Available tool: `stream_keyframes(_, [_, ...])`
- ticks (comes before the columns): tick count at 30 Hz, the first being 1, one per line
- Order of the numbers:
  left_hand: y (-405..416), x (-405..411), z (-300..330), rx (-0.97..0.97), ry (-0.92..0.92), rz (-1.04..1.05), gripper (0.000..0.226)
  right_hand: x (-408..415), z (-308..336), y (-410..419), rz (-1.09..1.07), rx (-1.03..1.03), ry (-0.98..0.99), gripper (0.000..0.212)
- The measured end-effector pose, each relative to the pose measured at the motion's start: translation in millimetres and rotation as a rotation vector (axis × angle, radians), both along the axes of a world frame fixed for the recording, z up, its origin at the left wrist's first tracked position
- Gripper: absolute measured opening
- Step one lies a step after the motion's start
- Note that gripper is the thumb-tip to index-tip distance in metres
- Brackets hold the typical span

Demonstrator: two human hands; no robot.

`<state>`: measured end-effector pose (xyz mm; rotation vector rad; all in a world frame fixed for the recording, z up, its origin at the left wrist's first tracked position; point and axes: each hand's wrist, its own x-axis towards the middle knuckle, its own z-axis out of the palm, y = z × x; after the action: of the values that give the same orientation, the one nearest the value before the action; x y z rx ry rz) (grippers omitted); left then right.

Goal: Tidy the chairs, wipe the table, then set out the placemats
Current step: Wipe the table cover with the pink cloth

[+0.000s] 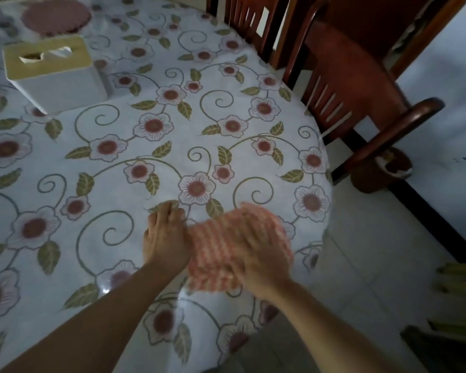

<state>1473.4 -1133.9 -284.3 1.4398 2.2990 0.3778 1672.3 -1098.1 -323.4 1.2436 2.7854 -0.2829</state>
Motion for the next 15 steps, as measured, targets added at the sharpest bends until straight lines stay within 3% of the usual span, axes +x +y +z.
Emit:
stream_keyframes(4, [-5.1,16.5,-0.3,-0.032,0.004,0.012,0.038,68.4,0.2,62.8,-0.303,-0.010,-0.176,0.072])
stream_keyframes(6, [-7.0,23.5,-0.3,-0.042,0.014,0.021,0.037,79.6,-1.3,76.1,-0.321,-0.042,-0.165,0.083])
stream_keyframes(10, [-7.1,38.8,1.2,-0.075,0.051,0.077,0.038,64.0,-5.1,49.4,-0.389,-0.017,-0.060,0.071])
stream_keyframes(13, [-1.1,55.9,2.7,-0.092,0.071,0.097,0.042,63.8,-5.6,16.9,-0.165,-0.006,0.130,0.057])
stream_keyframes(15, [4.6,69.5,4.0,-0.121,0.085,0.112,0.044,72.5,-7.8,9.5,0.006,-0.063,0.225,0.059])
